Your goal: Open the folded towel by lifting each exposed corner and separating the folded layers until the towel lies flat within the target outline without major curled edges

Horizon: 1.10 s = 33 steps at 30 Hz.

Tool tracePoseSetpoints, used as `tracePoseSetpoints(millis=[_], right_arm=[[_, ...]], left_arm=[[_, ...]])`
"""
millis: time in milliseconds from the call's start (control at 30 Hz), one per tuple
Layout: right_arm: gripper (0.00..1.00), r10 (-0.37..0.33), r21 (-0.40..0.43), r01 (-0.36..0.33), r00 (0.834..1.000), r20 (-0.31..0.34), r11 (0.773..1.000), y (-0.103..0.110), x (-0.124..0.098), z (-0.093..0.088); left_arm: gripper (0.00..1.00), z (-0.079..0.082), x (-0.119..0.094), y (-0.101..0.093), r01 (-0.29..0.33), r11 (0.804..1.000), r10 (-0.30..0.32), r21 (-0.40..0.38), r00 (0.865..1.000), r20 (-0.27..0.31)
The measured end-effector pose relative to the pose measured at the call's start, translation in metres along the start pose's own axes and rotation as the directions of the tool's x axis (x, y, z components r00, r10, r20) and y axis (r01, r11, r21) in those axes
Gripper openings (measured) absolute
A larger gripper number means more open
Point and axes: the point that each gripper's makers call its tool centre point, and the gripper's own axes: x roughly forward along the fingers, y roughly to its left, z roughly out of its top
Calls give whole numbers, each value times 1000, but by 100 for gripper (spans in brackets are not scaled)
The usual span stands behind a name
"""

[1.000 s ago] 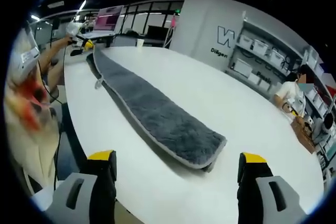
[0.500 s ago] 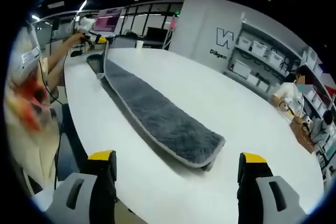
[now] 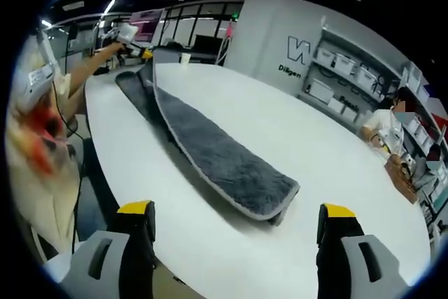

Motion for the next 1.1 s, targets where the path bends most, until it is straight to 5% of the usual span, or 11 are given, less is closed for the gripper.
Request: tracePoseSetpoints(millis=[300, 533, 867, 1100], right_arm=[[97, 7, -8, -7, 1000, -15, 1000, 2, 3, 0], [97, 13, -10, -13, 1000, -28, 1000, 3, 5, 0], [97, 24, -16, -25, 999, -44, 1000, 5, 8, 0], [97, 35, -20, -36, 998, -50, 999, 7, 13, 2]], left_arm=[[1, -14, 23, 3, 4, 1000, -5, -27, 999, -34], [1, -40, 47, 1, 23, 1000, -24, -12, 994, -111], [2, -54, 57, -7, 30, 999, -28, 17, 992, -125], [15, -60, 55, -8, 41, 999, -44, -24, 990, -132]])
